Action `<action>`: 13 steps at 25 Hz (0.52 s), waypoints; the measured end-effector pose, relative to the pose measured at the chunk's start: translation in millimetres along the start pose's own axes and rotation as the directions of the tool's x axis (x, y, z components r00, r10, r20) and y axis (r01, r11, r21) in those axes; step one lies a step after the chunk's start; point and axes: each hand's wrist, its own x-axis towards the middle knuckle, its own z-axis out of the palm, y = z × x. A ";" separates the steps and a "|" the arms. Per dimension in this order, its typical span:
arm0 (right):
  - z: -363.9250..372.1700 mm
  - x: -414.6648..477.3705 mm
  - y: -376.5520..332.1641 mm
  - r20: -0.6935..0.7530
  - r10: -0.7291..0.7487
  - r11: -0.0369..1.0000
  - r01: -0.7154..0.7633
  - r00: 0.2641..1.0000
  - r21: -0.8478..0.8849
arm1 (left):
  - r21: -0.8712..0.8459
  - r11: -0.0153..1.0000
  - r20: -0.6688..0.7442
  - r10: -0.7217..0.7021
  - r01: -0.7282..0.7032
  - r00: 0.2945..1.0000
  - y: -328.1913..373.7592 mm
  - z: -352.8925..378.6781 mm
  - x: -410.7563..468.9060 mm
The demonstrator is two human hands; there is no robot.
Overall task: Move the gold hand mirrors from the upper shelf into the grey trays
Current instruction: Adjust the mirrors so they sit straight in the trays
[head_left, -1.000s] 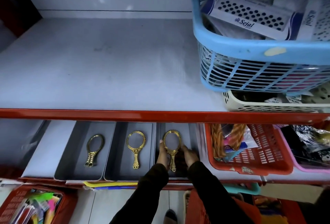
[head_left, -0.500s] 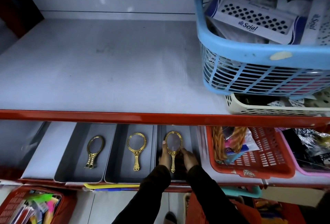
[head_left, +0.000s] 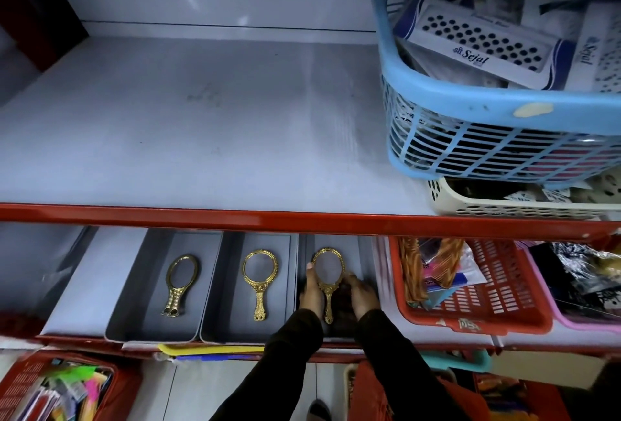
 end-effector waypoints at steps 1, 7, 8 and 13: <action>-1.2 -2.8 -2.7 -0.031 -0.018 0.999 0.019 0.999 0.036 | 0.014 1.000 0.018 0.021 -0.021 1.000 3.7 -1.7 -5.3; 26.2 -46.1 -52.9 0.072 -0.085 0.949 0.059 0.994 0.309 | -0.033 0.960 -0.029 0.278 -0.278 0.960 32.5 -50.9 1.3; 38.3 -52.2 -59.4 0.097 -0.099 0.947 0.064 0.990 0.315 | -0.060 0.950 -0.062 0.304 -0.308 0.951 38.3 -62.3 3.5; 120.6 -67.4 -62.3 0.228 -0.044 0.976 -0.007 0.973 0.216 | -0.125 0.972 -0.220 0.171 -0.201 0.960 56.3 -114.9 12.4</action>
